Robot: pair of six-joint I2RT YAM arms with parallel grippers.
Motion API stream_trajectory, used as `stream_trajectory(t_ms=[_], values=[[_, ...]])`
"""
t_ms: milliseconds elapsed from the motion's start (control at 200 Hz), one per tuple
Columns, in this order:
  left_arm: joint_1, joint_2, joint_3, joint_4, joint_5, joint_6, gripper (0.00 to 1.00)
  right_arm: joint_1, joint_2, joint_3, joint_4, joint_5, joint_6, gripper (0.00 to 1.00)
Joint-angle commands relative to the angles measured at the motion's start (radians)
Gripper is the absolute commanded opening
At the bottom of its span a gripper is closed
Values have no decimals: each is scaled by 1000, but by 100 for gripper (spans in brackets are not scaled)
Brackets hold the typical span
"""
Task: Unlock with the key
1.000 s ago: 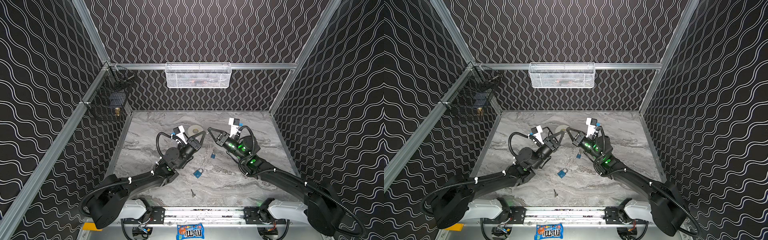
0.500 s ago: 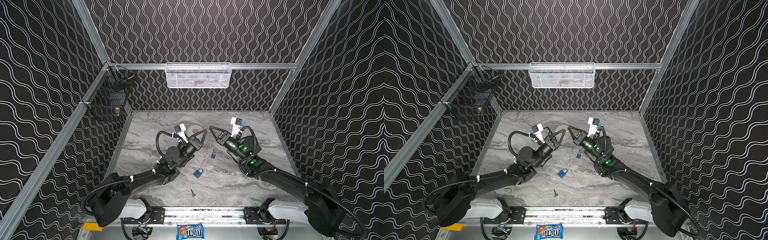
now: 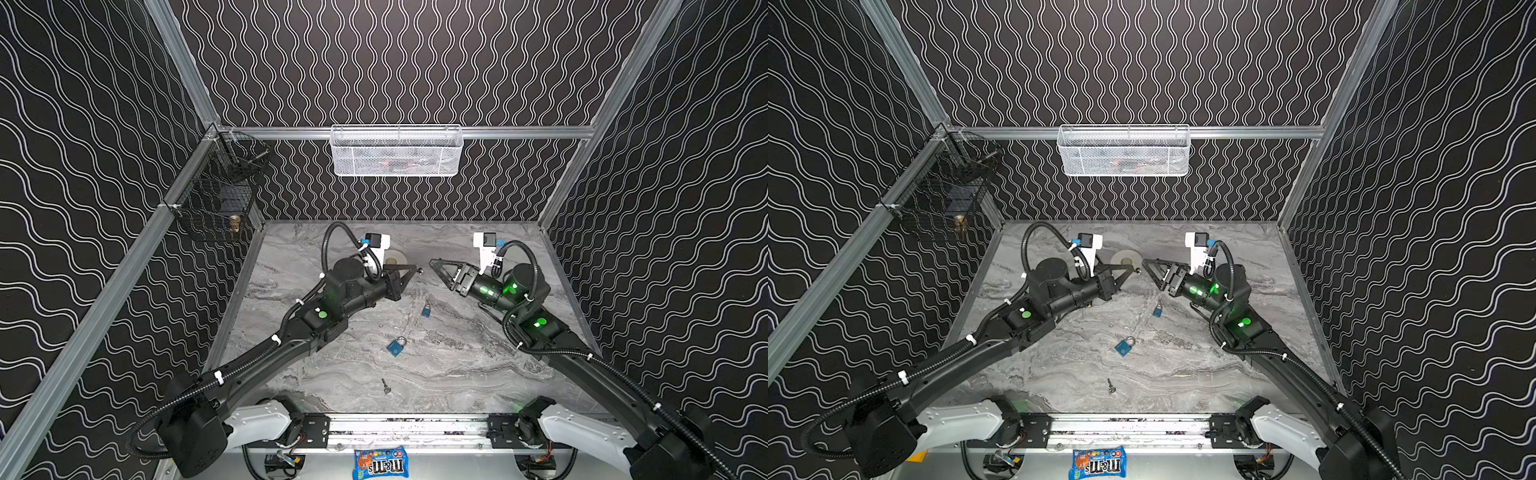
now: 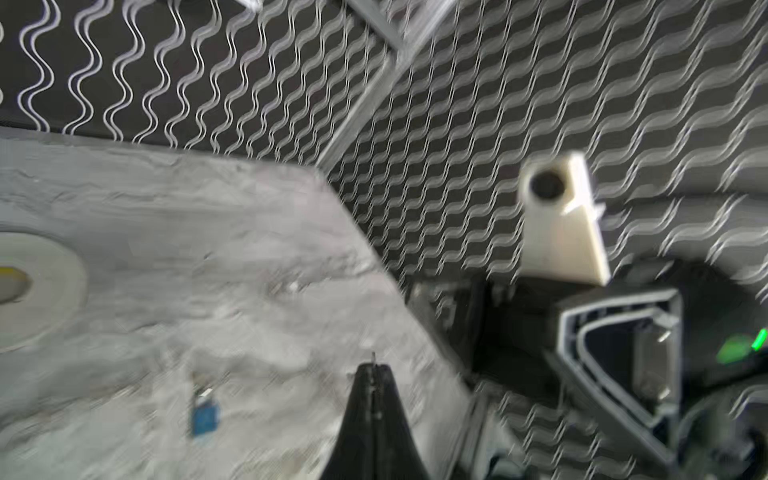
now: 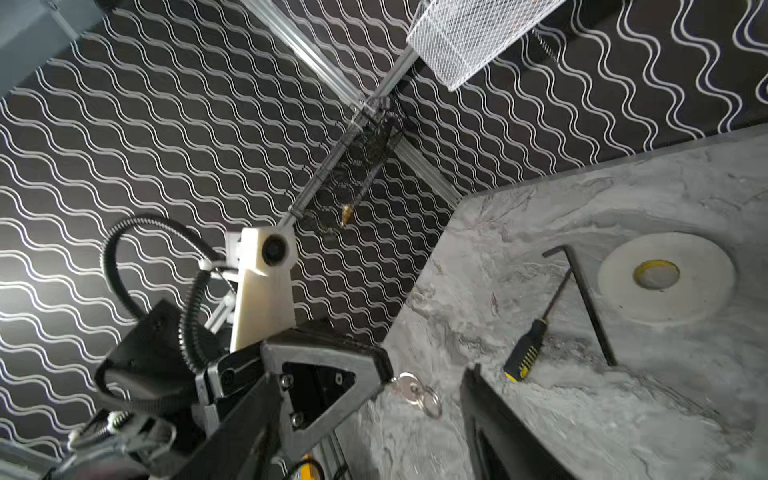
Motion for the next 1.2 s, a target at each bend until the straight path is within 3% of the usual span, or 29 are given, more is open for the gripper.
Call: stream_trajectory(t_ms=[0,175,390,525,761,1196], values=[[4,14,49,-279,95,242,0,-42,0,17,-212,-190,-108,71],[6,31,90,-313,179,289,0,-63,-5,-48,-132,-362,-132,71],[9,67,143,-384,233,323,0,-64,-61,-181,33,-373,-96,64],[8,76,150,-379,261,306,0,-64,-28,-149,-48,-397,-172,61],[8,93,167,-345,378,282,0,-64,6,-187,100,-465,-152,56],[9,134,205,-338,462,286,0,-65,6,-206,130,-516,-163,23]])
